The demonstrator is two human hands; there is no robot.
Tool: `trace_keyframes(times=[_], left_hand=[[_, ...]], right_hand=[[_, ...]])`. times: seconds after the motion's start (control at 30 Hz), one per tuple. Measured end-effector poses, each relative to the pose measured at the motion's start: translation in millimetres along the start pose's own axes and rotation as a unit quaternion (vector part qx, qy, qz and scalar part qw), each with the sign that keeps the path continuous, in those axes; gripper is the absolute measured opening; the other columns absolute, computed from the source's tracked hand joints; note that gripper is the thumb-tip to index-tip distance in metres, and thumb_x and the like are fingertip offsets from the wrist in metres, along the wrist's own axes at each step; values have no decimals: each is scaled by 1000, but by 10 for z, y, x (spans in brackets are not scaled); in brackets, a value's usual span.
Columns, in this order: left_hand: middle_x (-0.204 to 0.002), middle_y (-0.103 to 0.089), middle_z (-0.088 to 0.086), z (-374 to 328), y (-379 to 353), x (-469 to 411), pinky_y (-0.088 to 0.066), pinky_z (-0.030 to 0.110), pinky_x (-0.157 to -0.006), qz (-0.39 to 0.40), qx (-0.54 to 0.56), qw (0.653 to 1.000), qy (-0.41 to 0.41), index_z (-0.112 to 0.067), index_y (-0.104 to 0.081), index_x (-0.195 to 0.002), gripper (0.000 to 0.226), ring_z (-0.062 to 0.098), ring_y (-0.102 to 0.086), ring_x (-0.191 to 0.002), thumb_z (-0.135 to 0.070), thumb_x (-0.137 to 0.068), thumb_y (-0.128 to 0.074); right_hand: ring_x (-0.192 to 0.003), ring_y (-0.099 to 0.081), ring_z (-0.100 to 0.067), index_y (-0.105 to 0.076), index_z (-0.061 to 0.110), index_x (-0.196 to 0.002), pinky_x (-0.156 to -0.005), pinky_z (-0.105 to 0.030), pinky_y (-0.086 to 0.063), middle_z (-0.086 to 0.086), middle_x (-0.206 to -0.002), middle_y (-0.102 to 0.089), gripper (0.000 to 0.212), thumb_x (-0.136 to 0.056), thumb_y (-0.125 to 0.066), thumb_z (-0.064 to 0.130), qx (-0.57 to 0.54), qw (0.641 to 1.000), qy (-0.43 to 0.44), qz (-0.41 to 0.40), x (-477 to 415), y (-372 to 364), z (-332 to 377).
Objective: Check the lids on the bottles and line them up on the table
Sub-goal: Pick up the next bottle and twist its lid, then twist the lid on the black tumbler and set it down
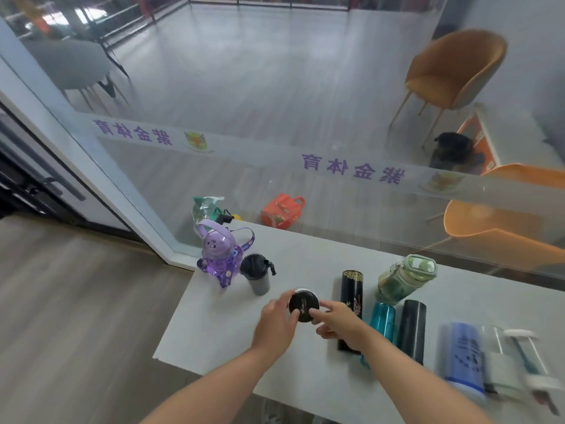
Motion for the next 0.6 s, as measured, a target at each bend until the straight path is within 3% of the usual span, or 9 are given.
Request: trace_keyframes(times=[0.03,0.1,0.23,0.4,0.53,0.6], left_hand=[[-120,-56,-3,-34,33,-62,-49,36,-89,-6,-13,1000,-11,-42,-41,-134,43,17,-51,-111,-31,-95,-54],[-131,-50,-2,-94,66,-173,-49,35,-88,-2,-62,998,-32,-39,-42,-137,41,19,-47,-119,-30,-98,-51],[-138,-42,-2,-141,34,-270,-48,38,-87,41,-149,987,-46,-43,-31,-145,49,23,-41,-121,-31,-99,-42],[-131,-45,-2,-149,-19,-197,-48,36,-88,50,-154,985,-56,-34,-30,-147,52,23,-44,-116,-28,-98,-44],[-113,-55,-6,-62,-117,-54,-47,33,-80,51,-90,993,-63,-27,-46,-131,34,16,-53,-101,-24,-97,-46],[-101,-58,-11,42,-279,14,-46,31,-75,77,-71,993,-51,-28,-52,-122,26,12,-55,-89,-24,-96,-49]], right_hand=[[-70,-65,-16,-64,29,-110,-82,-38,-60,-14,-102,-69,16,-94,-67,28,-8,1000,12,-12,13,0,90],[-73,-66,-17,-56,35,-110,-77,-34,-58,-12,-104,-69,18,-97,-62,23,-11,998,40,-41,16,11,233],[-72,-67,-17,-59,26,-110,-70,-31,-53,-6,-99,-70,17,-97,-56,15,11,995,59,-85,-10,59,288],[-59,-62,-16,-72,6,-96,-64,-33,-55,-11,-90,-75,18,-97,-56,15,37,986,30,-160,-33,283,-29],[-59,-61,-18,-73,11,-85,-58,-30,-52,-12,-90,-75,24,-95,-51,10,49,974,-16,-220,137,519,-457],[-63,-63,-18,-72,13,-93,-58,-24,-53,-8,-95,-73,24,-97,-49,9,63,966,-37,-247,241,603,-648]])
Point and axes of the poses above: each hand's wrist, its own x-axis away from the middle knuckle, its own y-axis out of the back of the hand, z = x × y, the point moved 7 cm from there along -x, towards the middle knuckle
